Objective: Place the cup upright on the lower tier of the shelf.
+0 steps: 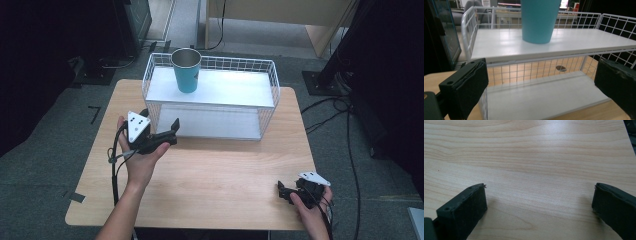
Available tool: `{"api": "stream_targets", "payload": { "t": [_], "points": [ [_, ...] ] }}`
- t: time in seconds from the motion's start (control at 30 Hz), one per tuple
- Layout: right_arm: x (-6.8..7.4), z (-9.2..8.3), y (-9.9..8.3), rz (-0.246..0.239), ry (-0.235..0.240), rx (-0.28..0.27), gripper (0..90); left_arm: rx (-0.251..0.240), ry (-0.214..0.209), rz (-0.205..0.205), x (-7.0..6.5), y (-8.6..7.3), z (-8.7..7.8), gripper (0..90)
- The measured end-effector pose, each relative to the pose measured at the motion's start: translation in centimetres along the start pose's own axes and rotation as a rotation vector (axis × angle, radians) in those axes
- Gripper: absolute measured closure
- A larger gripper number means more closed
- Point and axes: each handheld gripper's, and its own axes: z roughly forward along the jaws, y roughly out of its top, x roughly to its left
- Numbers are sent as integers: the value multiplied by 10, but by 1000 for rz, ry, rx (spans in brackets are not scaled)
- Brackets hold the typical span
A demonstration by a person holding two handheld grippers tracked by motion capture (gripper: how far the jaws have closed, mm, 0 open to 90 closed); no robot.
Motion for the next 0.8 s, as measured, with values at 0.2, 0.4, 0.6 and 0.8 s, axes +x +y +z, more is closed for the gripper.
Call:
{"api": "stream_targets", "payload": {
  "t": [0.2, 0.4, 0.6, 0.8],
  "points": [
    [0, 0, 0, 0, 0, 2, 0, 33, 31, -23, 17, -21, -14, 0],
    [0, 0, 0, 2, 0, 2, 0, 76, 53, -16, 27, -41, -25, 0],
    [0, 0, 0, 2, 0, 2, 0, 124, 83, -33, 40, -67, -36, 0],
    [0, 0, 0, 1, -1, 1, 0, 183, 117, -21, 53, -91, -44, 0]
  ]
}}
